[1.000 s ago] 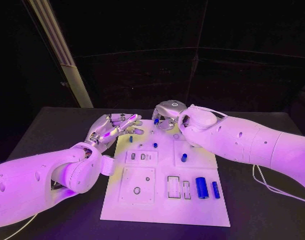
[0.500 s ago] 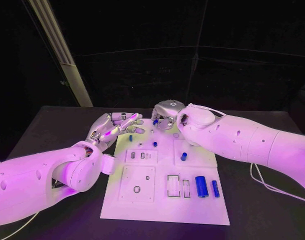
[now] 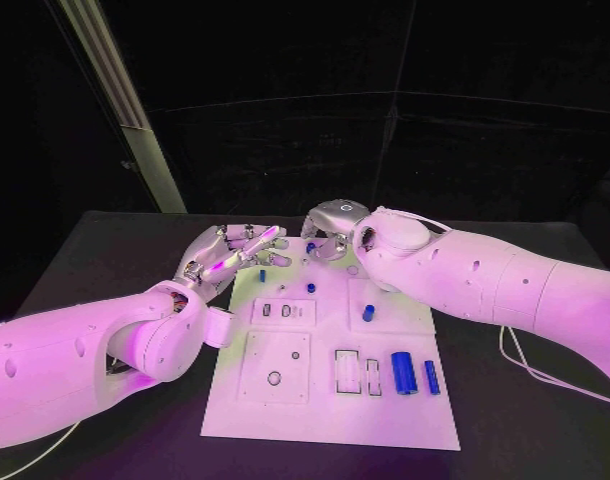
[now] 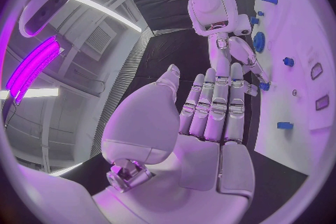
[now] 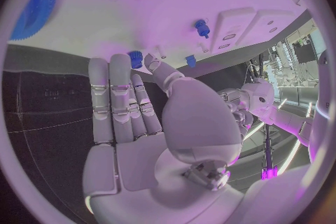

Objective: Assemble the parts on the task board

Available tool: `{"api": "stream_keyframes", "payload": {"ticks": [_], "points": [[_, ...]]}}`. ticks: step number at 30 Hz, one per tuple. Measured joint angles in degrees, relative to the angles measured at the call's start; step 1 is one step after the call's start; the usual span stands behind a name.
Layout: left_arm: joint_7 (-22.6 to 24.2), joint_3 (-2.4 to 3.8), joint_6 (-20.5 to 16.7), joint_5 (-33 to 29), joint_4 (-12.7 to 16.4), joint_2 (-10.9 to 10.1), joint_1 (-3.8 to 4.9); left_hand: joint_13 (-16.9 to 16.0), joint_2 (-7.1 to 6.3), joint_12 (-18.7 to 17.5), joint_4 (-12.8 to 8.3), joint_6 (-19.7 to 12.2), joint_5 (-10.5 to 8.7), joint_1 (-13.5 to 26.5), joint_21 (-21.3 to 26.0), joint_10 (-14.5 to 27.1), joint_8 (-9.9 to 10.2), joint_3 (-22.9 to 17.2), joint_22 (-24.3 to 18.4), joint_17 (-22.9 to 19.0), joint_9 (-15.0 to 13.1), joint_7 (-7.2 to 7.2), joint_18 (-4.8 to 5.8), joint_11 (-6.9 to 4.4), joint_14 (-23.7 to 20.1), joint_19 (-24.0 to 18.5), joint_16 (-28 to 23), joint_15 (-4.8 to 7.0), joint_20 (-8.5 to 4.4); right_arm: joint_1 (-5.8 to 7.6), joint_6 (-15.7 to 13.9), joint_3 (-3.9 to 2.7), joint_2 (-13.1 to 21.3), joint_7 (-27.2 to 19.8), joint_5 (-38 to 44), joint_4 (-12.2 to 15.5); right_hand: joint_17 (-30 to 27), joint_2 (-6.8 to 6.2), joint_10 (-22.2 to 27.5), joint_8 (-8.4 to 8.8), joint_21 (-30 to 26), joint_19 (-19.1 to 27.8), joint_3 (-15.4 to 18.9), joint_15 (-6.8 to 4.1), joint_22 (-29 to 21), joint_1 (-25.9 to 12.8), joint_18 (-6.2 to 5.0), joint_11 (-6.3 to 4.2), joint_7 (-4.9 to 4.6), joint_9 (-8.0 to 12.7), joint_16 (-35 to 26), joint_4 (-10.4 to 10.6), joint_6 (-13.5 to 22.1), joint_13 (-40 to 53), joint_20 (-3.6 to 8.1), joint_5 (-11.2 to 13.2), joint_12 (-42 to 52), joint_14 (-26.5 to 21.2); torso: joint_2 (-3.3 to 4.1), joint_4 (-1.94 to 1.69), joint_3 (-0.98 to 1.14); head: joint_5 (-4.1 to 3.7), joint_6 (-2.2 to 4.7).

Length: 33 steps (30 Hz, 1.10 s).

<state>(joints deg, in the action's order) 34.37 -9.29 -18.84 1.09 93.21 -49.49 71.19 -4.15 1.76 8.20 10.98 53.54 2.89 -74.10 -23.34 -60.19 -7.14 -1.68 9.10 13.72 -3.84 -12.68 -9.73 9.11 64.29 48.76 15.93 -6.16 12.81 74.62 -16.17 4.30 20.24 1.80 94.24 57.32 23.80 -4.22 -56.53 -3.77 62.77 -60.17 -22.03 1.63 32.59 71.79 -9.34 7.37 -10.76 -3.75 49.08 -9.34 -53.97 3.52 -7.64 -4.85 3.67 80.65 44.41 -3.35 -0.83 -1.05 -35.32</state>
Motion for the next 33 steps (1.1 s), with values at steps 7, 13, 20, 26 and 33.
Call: {"api": "stream_keyframes", "payload": {"ticks": [7,13,20,26,33], "points": [[-0.09,0.00,0.09,0.00,-0.06,0.02,0.02,-0.01,0.00,-0.23,0.00,0.00,0.00,0.00,0.00,0.00,0.23,0.00,-0.05,0.05,0.00,0.00,0.00,0.00,0.00,0.00,0.00,0.00,0.00,0.00,-0.68,0.00,1.35,-0.04,-0.58,1.34,-1.61,0.18,1.48,0.00,-2.78,2.12,2.66,0.20,-3.81,1.50,-0.93,0.10,-0.31,-0.09,-2.30,0.97,0.82,0.11,-0.12,-0.10,0.13,-1.43,0.00,0.00,-0.01,0.05,0.04],[-0.18,0.00,0.26,0.01,-0.67,-0.30,0.13,-0.01,0.00,-0.23,0.00,0.00,0.00,0.00,0.22,0.00,0.23,0.00,-0.04,0.05,0.00,0.00,0.01,0.00,0.00,0.00,0.00,0.00,0.00,0.06,-2.23,-0.48,7.01,-1.50,-8.02,6.54,-4.08,0.88,0.12,-0.38,-5.79,3.76,3.69,0.20,-5.71,2.47,-0.92,0.21,-0.55,-0.28,-6.84,1.69,-0.05,0.14,-0.12,-2.69,0.89,-3.28,-0.12,0.22,0.00,0.24,0.13],[-0.23,-0.01,0.37,0.01,-2.13,-0.67,0.33,-0.01,0.00,-0.23,0.00,0.00,0.00,0.00,0.22,0.00,0.22,0.00,-0.04,0.05,0.00,0.00,0.01,0.00,0.00,0.00,0.00,0.00,0.00,0.70,-2.08,-1.88,13.79,-4.42,-23.99,12.01,-5.18,0.77,-0.97,-0.38,-6.91,3.24,5.05,0.10,-6.76,2.58,-0.92,0.14,-0.67,-0.23,-8.81,2.25,-0.78,0.14,-0.13,-3.94,1.24,-1.46,-0.44,0.81,0.03,0.38,0.57],[-0.30,-0.01,0.55,0.01,-2.87,-0.64,0.41,-0.02,0.00,-0.23,0.00,0.00,0.00,0.00,0.22,0.00,0.22,0.00,-0.08,0.09,0.00,0.00,0.01,0.00,0.00,0.00,0.00,0.00,0.00,1.67,-0.80,-2.33,18.92,-5.99,-31.43,15.10,-3.19,0.12,-3.19,-0.38,-2.14,-2.34,7.26,-0.38,-1.67,1.93,-0.91,-0.40,-0.46,-0.23,-3.87,3.20,-1.60,0.22,0.39,-6.83,2.32,3.07,-0.77,1.20,0.17,0.91,0.57],[-0.50,-0.02,0.89,0.01,-3.41,-0.44,0.44,-0.02,0.22,-0.23,0.00,0.00,0.00,0.22,0.22,0.00,0.22,0.00,-0.09,0.09,0.00,0.00,0.01,0.00,0.00,0.00,0.00,0.00,0.00,2.07,0.74,-2.40,22.79,-5.80,-34.07,16.92,8.23,-0.08,-3.77,-0.38,5.36,-8.40,9.04,-0.41,10.06,1.73,0.49,-0.61,-0.46,-0.23,6.42,3.87,-1.60,0.22,0.47,-7.48,2.77,3.10,-0.99,1.89,0.37,1.00,0.25]]}}
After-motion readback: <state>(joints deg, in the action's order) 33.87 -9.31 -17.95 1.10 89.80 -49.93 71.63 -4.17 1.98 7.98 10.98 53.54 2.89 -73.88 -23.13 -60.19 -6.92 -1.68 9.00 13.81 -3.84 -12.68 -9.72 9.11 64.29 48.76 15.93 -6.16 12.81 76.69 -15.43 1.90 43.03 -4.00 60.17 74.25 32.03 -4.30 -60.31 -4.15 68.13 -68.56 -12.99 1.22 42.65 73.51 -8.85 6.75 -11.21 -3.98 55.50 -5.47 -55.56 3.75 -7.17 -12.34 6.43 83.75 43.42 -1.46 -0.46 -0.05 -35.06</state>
